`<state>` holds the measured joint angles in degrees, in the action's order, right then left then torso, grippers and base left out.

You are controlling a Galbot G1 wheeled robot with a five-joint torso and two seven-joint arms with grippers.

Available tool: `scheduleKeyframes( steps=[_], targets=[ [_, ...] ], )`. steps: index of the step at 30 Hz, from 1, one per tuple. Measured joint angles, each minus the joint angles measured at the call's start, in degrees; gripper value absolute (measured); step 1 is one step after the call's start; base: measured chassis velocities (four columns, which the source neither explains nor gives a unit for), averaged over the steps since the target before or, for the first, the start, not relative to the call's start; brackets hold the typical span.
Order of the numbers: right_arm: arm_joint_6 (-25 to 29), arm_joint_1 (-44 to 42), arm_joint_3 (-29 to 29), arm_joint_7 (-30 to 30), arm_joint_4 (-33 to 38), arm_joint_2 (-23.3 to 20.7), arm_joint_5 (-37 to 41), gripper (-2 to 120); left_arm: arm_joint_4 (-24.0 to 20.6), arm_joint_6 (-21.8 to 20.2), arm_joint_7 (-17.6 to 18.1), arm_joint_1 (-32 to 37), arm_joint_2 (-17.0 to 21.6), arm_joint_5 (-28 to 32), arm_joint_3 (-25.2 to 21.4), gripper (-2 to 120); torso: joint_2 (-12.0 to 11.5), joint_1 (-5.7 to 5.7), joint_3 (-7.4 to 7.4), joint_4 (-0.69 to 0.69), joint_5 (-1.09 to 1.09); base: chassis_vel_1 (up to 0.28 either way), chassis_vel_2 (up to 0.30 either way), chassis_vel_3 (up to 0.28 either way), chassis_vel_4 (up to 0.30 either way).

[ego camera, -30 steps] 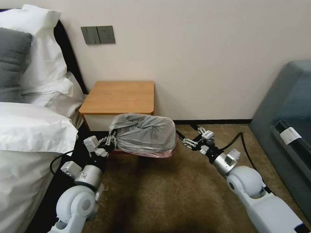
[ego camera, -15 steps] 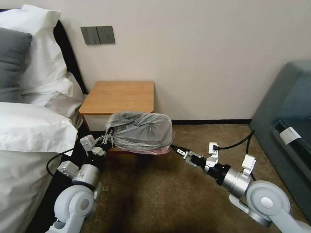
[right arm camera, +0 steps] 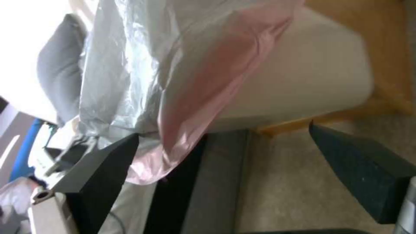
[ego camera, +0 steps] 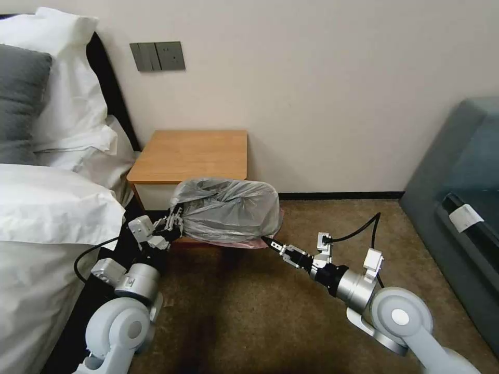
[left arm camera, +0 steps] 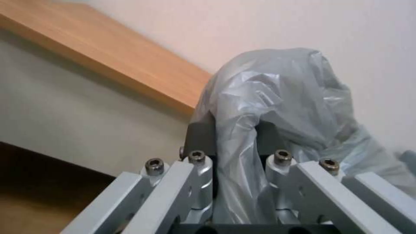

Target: Pick up the garbage bag from the table and place it over the trash can.

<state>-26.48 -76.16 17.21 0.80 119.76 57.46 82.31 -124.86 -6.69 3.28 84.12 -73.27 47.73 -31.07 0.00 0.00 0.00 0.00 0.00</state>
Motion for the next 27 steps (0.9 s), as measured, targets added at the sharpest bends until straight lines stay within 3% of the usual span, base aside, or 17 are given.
scheduleKeyframes(
  steps=[11, 20, 27],
  targets=[
    [-0.87, 2.09, -0.88, 3.74, -4.42, 1.93, -0.15, 100, -0.82, -0.1, -0.35, 0.24, -0.38, -0.18, 0.4, 11, 0.0, 0.0, 0.0, 0.0, 0.0, 0.0, 0.0, 0.0, 0.0],
    [-0.94, 5.24, -1.26, 2.99, -10.09, 4.43, -2.33, 100, -1.49, -0.71, -0.19, 0.57, -0.65, 1.22, 1.0, 11, 0.0, 0.0, 0.0, 0.0, 0.0, 0.0, 0.0, 0.0, 0.0],
    [-1.37, 3.47, -1.13, 0.81, -10.1, 4.01, -5.86, 100, -1.57, -1.01, 0.51, 0.55, -0.43, 1.46, 0.89, 11, 0.0, 0.0, 0.01, 0.0, 0.01, 0.0, 0.0, 0.0, 0.0]
  ],
)
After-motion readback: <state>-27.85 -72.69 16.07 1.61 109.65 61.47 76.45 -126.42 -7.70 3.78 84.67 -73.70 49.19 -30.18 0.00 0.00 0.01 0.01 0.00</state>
